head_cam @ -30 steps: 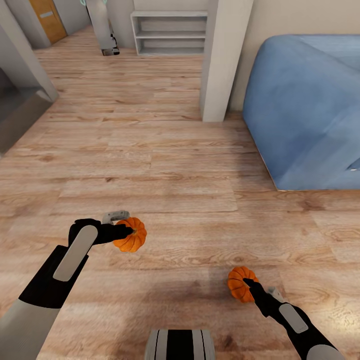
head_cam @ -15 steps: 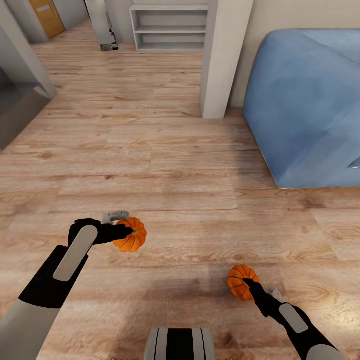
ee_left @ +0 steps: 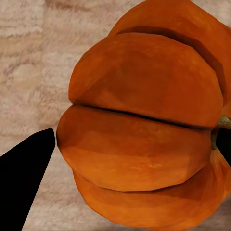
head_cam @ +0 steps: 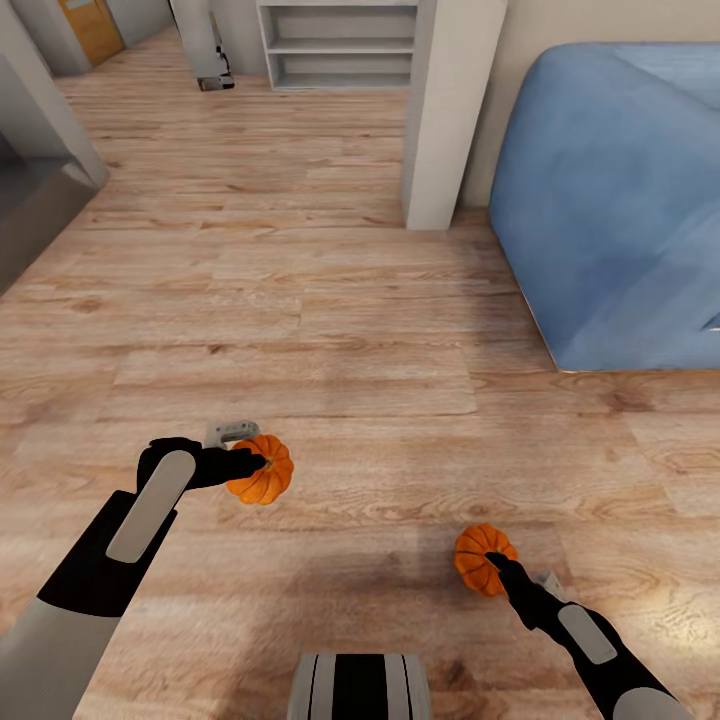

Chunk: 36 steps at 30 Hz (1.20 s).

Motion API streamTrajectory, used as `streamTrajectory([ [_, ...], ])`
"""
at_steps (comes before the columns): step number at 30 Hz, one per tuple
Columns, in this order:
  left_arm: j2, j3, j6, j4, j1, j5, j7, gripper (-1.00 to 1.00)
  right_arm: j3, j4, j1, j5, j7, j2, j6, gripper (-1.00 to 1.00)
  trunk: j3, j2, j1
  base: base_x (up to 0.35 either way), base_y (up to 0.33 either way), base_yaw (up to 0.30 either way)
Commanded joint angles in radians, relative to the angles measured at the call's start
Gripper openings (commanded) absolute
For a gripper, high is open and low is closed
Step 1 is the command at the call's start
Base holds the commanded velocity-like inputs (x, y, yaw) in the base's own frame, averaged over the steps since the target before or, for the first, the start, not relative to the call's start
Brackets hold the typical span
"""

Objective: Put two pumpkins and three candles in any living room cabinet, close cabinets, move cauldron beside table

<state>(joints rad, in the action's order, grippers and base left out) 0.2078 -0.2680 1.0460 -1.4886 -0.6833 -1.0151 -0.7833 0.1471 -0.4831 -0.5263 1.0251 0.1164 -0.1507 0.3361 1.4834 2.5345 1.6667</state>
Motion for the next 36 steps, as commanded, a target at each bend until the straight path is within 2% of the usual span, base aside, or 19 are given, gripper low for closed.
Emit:
streamTrajectory([
  [1, 0.001, -0.002, 0.001, -0.001, -0.001, -0.009, -0.011, -1.0, 0.006, 0.014, 0.0, -0.016, -0.001, 0.001, 0.006, 1.0, 0.001, 0.0, 0.0, 0.0, 0.0, 0.0],
  [14, 0.001, -0.002, 0.001, -0.002, -0.001, -0.007, -0.01, -1.0, 0.006, 0.013, 0.0, -0.017, -0.001, 0.002, 0.006, 1.0, 0.001, 0.0, 0.0, 0.015, 0.0, 0.0],
  [30, 0.001, -0.004, 0.001, -0.001, -0.001, -0.005, -0.011, -1.0, 0.006, 0.012, 0.0, -0.017, -0.001, 0.002, 0.006, 1.0, 0.001, 0.0, 0.0, 0.105, 0.0, 0.0],
  [31, 0.001, -0.004, 0.001, -0.001, -0.001, -0.005, -0.011, -1.0, 0.006, 0.012, 0.0, -0.017, -0.001, 0.002, 0.006, -1.0, 0.001, 0.0, 0.0, 0.019, 0.0, 0.0],
  [36, 0.001, -0.003, 0.001, -0.001, -0.001, -0.005, -0.011, -1.0, 0.006, 0.012, 0.0, -0.017, -0.001, 0.002, 0.006, -1.0, 0.001, 0.0, 0.0, 0.007, 0.0, 0.0],
])
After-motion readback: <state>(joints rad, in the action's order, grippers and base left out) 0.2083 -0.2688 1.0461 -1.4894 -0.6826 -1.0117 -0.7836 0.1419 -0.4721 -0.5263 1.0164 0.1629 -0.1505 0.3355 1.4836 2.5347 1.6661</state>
